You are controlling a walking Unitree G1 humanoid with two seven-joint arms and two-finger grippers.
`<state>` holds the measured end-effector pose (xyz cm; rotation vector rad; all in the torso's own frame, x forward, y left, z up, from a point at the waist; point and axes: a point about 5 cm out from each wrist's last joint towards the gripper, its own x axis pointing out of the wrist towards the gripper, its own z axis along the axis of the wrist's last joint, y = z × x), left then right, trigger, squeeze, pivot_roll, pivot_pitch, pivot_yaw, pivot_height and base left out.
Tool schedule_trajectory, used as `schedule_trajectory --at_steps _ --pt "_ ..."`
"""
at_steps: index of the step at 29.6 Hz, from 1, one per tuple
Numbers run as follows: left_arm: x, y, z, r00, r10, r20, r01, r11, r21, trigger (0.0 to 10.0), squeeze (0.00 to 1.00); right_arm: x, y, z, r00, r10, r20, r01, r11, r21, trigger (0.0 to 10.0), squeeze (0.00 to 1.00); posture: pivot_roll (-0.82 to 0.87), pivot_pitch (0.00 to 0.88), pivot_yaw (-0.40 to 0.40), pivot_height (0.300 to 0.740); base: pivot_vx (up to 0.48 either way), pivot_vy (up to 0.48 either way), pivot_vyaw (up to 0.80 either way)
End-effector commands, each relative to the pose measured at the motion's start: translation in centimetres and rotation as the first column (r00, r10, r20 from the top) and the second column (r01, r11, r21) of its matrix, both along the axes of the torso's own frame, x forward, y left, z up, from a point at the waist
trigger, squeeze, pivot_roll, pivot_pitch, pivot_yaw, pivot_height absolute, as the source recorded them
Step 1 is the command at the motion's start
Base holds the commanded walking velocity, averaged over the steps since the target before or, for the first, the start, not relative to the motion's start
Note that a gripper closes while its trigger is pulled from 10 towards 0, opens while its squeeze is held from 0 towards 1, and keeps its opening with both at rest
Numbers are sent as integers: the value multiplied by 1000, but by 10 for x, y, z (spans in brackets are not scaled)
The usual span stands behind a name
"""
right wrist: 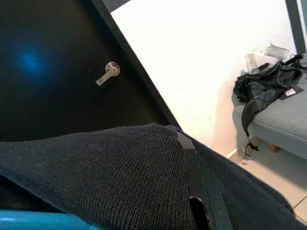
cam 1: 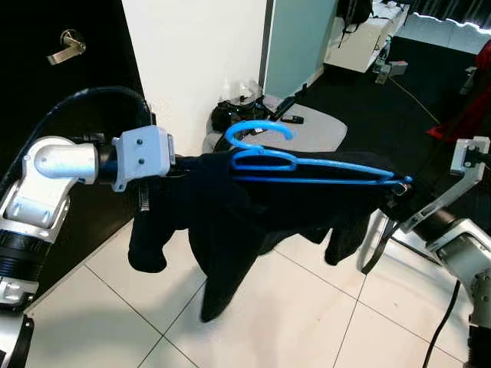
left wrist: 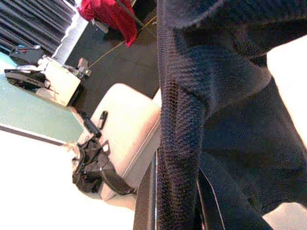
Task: Hang hanger
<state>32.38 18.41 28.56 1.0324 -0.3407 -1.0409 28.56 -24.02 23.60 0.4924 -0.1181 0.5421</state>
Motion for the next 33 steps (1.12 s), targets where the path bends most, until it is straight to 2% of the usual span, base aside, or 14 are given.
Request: schedule_trajectory --at_steps 1,4,6,7,9,10,14,18,19,22,24,26,28,33 --pt "3 14 1 998 57 13 -57 997 57 10000 0 -1 -11 4 999 -44 7 43 999 11 0 0 1 103 -14 740 0 0 0" --pt "3 19 2 998 64 2 -64 997 51 10000 0 -1 -14 2 999 -52 -6 52 999 -5 0 0 2 102 -16 740 0 0 0" --pt "3 33 7 995 93 -21 -92 995 33 10000 0 -2 -19 -3 997 -70 -30 69 997 -43 0 0 5 100 -17 740 0 0 0" --pt "3 33 7 995 93 -21 -92 995 33 10000 0 -2 -19 -3 997 -70 -30 69 997 -43 0 0 5 100 -17 740 0 0 0" --pt "3 45 9 991 127 -31 -125 989 77 10000 0 -2 -23 -4 996 -81 -39 79 995 -57 0 0 7 102 -15 740 0 0 0" --pt "3 45 9 991 127 -31 -125 989 77 10000 0 -2 -23 -4 996 -81 -39 79 995 -57 0 0 7 102 -15 740 0 0 0" --pt "7 51 5 984 176 12 -175 969 176 10000 0 -2 -22 -2 996 -81 -38 78 995 -63 118 0 9 104 -12 740 0 0 0" --pt "11 44 1 982 186 32 -188 970 156 10000 0 -1 -12 -1 998 -52 -32 50 996 -68 235 0 8 104 -12 740 0 0 0" --pt "18 31 3 977 209 49 -211 977 40 10000 0 0 3 2 1000 -9 -23 7 997 -72 353 0 3 106 -10 740 0 0 0" --pt "20 26 3 974 220 48 -220 976 -6 10000 0 0 9 2 1000 7 -20 -8 997 -74 392 0 3 104 -11 740 0 0 0" --pt "24 11 -3 972 230 38 -227 972 -64 10000 0 3 23 6 999 35 -7 -36 996 -81 471 0 2 105 -9 740 0 0 0" --pt "24 11 -3 972 230 38 -227 972 -64 10000 0 3 23 6 999 35 -7 -36 996 -81 471 0 2 105 -9 740 0 0 0" --pt "28 2 -12 967 255 21 -252 964 -86 10000 0 6 33 9 999 49 1 -49 995 -82 392 0 3 105 -8 740 0 0 0" --pt "33 -3 -22 948 319 2 -317 942 -109 10000 0 9 45 12 997 74 11 -73 994 -86 549 0 2 105 -12 740 0 0 0"
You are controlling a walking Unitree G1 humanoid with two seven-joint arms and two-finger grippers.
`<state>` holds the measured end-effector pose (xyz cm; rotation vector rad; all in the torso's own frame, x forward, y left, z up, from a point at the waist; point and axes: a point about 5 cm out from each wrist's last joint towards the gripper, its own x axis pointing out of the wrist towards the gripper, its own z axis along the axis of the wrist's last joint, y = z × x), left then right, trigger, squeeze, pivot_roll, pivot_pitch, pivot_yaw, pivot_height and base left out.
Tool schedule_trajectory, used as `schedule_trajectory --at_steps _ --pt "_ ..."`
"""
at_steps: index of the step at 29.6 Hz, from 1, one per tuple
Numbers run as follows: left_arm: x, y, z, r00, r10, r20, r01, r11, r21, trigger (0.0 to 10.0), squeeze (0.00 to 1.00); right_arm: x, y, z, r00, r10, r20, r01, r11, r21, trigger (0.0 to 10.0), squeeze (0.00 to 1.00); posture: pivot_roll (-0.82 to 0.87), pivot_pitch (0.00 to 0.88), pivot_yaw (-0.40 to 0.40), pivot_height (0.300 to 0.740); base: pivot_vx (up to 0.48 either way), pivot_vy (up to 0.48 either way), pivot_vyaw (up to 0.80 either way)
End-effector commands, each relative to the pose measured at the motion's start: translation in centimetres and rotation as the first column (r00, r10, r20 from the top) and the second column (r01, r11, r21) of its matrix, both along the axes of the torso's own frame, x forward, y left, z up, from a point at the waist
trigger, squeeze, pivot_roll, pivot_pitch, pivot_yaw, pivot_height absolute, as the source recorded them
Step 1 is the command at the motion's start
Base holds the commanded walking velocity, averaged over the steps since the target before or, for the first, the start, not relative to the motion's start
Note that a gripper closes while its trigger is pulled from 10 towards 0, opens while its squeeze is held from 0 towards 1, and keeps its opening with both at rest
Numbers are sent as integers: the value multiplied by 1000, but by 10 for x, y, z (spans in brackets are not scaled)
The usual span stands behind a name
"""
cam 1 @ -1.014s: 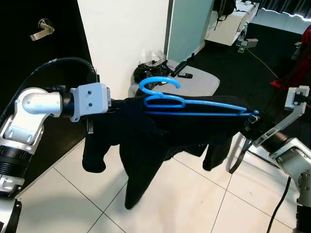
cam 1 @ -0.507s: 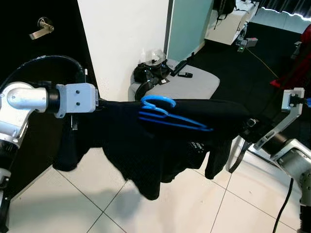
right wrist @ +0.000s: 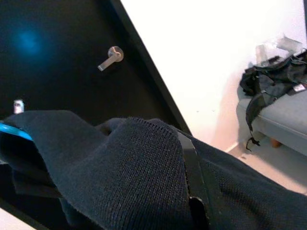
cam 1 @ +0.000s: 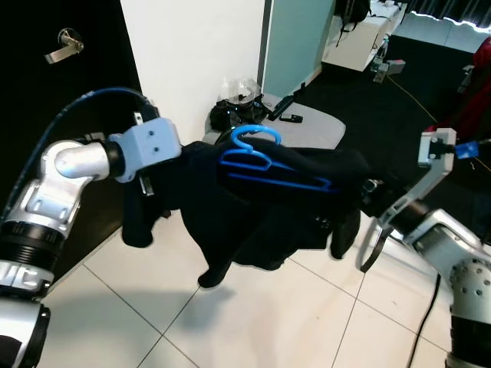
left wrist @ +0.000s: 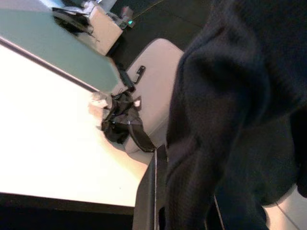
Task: Hang hanger
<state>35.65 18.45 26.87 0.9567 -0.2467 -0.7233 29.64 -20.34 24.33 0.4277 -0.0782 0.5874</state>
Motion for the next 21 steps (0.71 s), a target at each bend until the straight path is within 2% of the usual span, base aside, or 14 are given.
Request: schedule_trajectory --at_steps 1,3,5,7,9,10,11,12,14,15,16,21 --pt "0 -4 -6 1000 14 -4 -14 1000 8 10000 0 -2 8 5 999 28 23 -28 1000 -13 549 0 2 105 -12 740 0 0 0" --pt "7 7 -7 992 128 15 -128 992 -3 10000 0 -1 11 6 999 35 23 -35 999 -28 627 0 1 107 -12 740 0 0 0" --pt "7 7 -7 992 128 15 -128 992 -3 10000 0 -1 11 6 999 35 23 -35 999 -28 627 0 1 107 -12 740 0 0 0" --pt "10 28 -4 971 236 42 -236 972 16 10000 0 -1 6 2 1000 14 1 -14 997 -71 549 0 3 110 -13 740 0 0 0" --pt "10 28 -4 971 236 42 -236 972 16 10000 0 -1 6 2 1000 14 1 -14 997 -71 549 0 3 110 -13 740 0 0 0" --pt "10 38 -2 961 273 51 -275 961 33 10000 0 -2 3 -1 1000 2 -13 -3 995 -98 549 0 3 110 -13 740 0 0 0" --pt "10 38 -2 961 273 51 -275 961 33 10000 0 -2 3 -1 1000 2 -13 -3 995 -98 549 0 3 110 -13 740 0 0 0" --pt "8 54 1 944 322 67 -326 943 67 10000 0 -5 -6 -8 999 -23 -41 16 987 -157 627 0 5 112 -13 740 0 0 0" --pt "6 74 6 917 389 90 -396 913 100 10000 0 -9 -20 -15 996 -57 -75 38 971 -234 863 0 7 113 -14 740 0 0 0" --pt "6 74 6 917 389 90 -396 913 100 10000 0 -9 -20 -15 996 -57 -75 38 971 -234 863 0 7 113 -14 740 0 0 0" --pt "5 81 7 903 419 97 -428 897 108 10000 0 -11 -27 -15 994 -71 -84 47 963 -264 1216 0 7 113 -14 740 0 0 0" --pt "4 88 7 885 455 100 -464 878 116 10000 0 -13 -36 -14 992 -88 -87 59 954 -295 1255 0 7 113 -14 740 0 0 0"
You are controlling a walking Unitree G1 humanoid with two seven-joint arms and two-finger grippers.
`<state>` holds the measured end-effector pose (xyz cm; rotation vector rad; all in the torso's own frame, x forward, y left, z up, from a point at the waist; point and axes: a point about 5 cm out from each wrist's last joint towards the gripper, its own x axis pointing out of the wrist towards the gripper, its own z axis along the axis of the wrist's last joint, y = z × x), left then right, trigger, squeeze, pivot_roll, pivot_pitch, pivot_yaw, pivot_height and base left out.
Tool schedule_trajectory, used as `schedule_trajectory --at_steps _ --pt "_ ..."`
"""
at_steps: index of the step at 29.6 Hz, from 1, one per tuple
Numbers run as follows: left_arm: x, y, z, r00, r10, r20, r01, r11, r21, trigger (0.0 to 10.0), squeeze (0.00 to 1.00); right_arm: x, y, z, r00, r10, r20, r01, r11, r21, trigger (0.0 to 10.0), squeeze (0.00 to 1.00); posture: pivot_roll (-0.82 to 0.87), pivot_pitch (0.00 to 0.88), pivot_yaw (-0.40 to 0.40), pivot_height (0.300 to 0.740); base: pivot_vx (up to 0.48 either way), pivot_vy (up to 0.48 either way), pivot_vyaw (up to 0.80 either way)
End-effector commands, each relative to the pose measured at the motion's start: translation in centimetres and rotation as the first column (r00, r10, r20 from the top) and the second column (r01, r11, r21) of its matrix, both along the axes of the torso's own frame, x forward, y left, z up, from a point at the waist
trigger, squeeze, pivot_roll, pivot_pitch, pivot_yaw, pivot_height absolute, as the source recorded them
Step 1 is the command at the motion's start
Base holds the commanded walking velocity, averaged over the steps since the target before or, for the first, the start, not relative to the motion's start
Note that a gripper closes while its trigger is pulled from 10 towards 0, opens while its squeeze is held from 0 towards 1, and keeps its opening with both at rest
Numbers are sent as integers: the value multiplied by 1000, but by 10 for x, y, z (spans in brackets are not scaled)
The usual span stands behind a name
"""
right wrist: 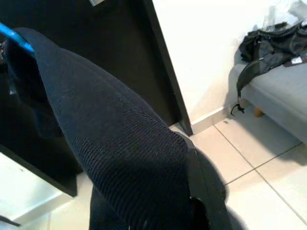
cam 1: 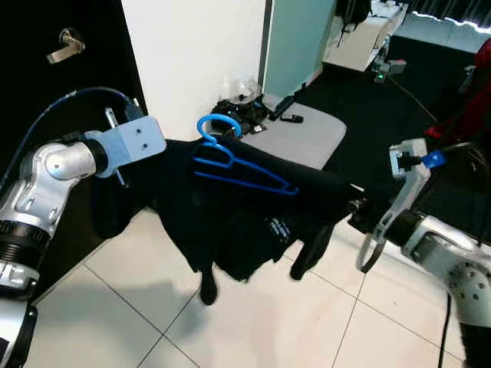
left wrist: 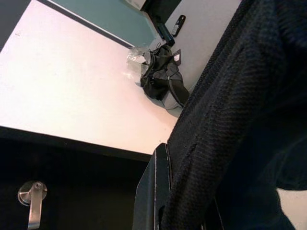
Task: Hang hanger
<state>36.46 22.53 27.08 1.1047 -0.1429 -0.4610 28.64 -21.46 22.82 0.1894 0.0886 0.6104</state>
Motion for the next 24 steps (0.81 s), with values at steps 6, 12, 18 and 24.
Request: schedule_trajectory --at_steps 6,12,18,24 --pt "1 37 -9 972 236 7 -236 972 -9 10000 0 -2 -14 16 998 -51 43 50 998 25 2000 0 2 109 -14 740 0 0 0" --pt "3 12 -13 986 165 -1 -164 977 -136 10000 0 1 9 12 999 17 46 -20 998 67 10000 0 6 111 -15 740 0 0 0" --pt "5 -16 -15 995 96 -27 -100 931 -351 10000 0 1 43 0 994 113 11 -114 989 91 10000 0 5 110 -18 740 0 0 0" --pt "7 -19 -12 996 90 -18 -90 923 -374 10000 0 -6 62 -4 979 204 -1 -203 973 113 10000 0 -1 104 -19 740 0 0 0"
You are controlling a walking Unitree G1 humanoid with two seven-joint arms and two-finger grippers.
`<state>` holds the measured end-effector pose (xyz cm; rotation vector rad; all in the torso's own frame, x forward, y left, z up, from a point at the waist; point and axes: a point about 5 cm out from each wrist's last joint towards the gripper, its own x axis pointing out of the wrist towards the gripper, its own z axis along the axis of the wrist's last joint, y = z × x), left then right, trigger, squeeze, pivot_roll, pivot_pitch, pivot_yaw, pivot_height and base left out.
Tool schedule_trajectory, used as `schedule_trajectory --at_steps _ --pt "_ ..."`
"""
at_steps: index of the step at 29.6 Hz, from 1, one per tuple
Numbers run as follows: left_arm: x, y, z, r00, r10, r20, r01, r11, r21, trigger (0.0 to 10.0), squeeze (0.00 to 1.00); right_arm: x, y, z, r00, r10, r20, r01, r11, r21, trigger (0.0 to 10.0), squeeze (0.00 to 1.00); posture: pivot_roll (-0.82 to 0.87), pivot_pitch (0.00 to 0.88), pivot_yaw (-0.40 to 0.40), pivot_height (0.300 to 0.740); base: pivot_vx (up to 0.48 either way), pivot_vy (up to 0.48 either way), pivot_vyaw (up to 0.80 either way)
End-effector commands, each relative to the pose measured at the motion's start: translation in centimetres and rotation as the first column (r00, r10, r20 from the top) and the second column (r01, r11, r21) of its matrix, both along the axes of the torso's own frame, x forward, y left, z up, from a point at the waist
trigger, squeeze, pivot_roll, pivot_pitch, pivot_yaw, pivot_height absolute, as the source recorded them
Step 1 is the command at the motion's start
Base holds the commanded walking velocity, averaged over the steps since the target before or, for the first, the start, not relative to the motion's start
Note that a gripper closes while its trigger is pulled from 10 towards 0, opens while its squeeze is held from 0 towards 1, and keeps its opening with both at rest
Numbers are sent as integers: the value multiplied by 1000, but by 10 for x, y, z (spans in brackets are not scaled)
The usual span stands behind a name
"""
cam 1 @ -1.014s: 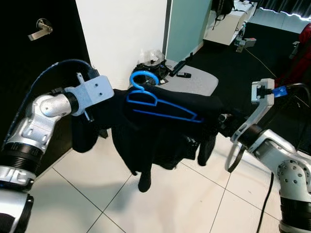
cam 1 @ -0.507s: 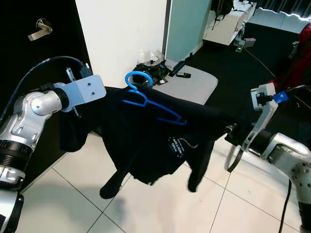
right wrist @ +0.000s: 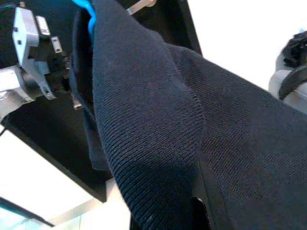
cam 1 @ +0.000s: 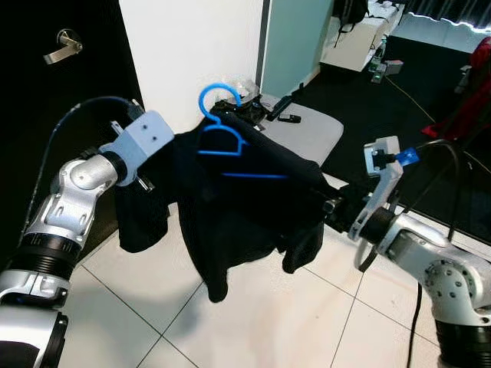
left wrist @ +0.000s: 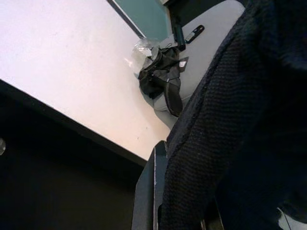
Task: Hang hanger
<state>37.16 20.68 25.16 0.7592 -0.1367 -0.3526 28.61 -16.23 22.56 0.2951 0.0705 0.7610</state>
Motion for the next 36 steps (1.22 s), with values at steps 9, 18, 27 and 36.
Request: schedule_trajectory --at_steps 9,18,27,36 --pt "-10 -11 3 986 -158 48 146 971 189 10000 0 -13 6 4 994 111 23 -110 994 -28 10000 0 -5 94 -20 740 0 0 0" --pt "-34 -20 6 898 -439 -7 425 865 268 10000 0 -16 -25 12 995 89 35 -83 986 -142 10000 0 -10 99 -29 740 0 0 0" --pt "-42 -16 29 845 -534 14 524 833 176 10000 0 -26 -35 11 990 140 7 -136 971 -195 10000 0 -11 104 -28 740 0 0 0" --pt "-62 -21 45 671 -738 -73 740 672 3 10000 0 -49 -23 -5 944 319 -81 -329 913 -240 10000 0 -10 104 -30 740 0 0 0"
